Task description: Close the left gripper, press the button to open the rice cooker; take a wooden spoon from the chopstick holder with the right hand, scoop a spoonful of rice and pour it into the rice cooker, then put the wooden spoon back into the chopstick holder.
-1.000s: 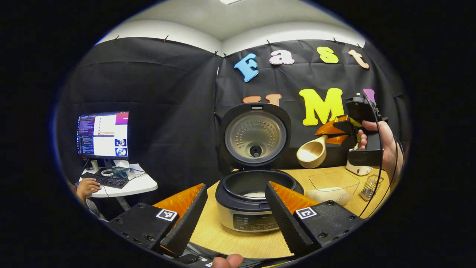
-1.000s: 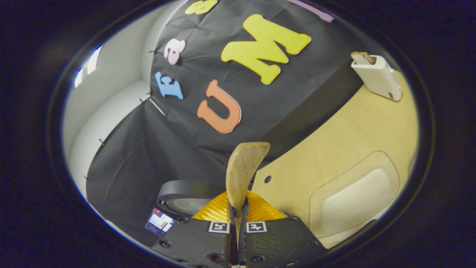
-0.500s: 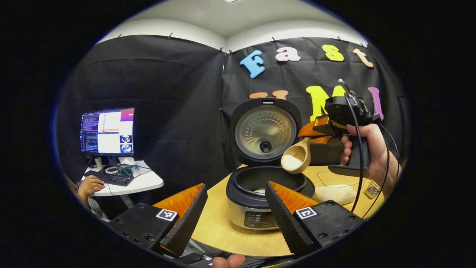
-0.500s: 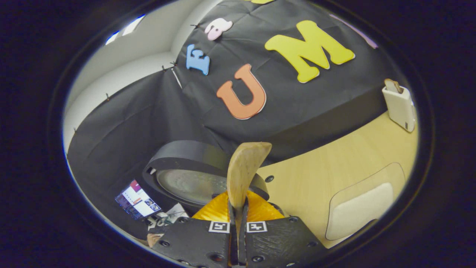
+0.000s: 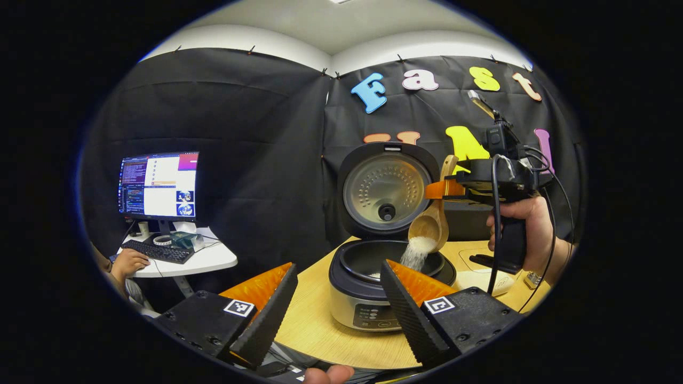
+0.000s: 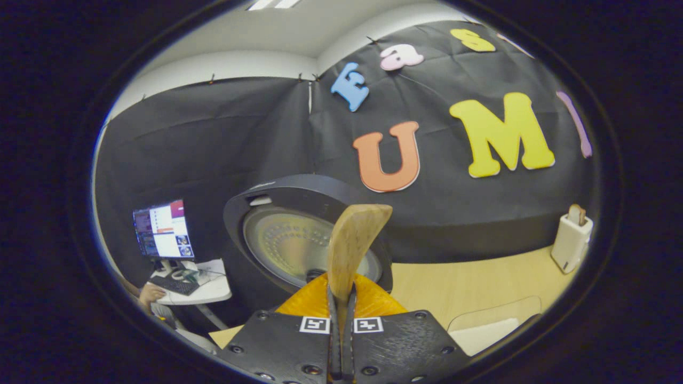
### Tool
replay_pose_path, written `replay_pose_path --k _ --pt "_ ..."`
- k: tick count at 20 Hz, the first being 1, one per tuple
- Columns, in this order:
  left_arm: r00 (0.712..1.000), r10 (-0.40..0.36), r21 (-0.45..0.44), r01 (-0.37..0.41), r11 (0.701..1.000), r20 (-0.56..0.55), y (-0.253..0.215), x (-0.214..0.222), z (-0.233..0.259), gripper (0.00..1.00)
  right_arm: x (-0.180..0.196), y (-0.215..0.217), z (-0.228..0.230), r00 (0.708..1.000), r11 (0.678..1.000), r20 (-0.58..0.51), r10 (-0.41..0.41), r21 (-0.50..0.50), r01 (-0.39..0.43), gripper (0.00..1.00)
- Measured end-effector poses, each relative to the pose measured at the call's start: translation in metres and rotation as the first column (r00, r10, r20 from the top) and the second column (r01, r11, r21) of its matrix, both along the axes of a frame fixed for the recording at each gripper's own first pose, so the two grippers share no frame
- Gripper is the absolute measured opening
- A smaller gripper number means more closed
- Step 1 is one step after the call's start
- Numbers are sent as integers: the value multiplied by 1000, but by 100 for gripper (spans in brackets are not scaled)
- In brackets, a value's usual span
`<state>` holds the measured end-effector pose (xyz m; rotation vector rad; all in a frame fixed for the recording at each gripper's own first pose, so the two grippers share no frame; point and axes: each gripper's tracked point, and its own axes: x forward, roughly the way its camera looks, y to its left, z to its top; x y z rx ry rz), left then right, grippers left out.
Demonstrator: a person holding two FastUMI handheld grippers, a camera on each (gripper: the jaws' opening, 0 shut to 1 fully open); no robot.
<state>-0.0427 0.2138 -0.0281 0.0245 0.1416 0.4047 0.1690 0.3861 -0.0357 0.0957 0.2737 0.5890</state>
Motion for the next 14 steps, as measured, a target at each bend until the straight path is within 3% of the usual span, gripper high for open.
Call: replay_pose_path --k 4,8,14 --pt "1000 -2 6 2 1000 5 1 -2 2 99 -10 17 4 988 990 139 72 -127 -54 1" --pt "1000 9 -7 -9 1000 10 1 -1 3 99 -17 22 25 945 971 302 128 -230 -58 2" --pt "1000 12 -22 -11 1000 23 -1 -1 7 99 -24 21 18 957 980 261 130 -183 -83 2"
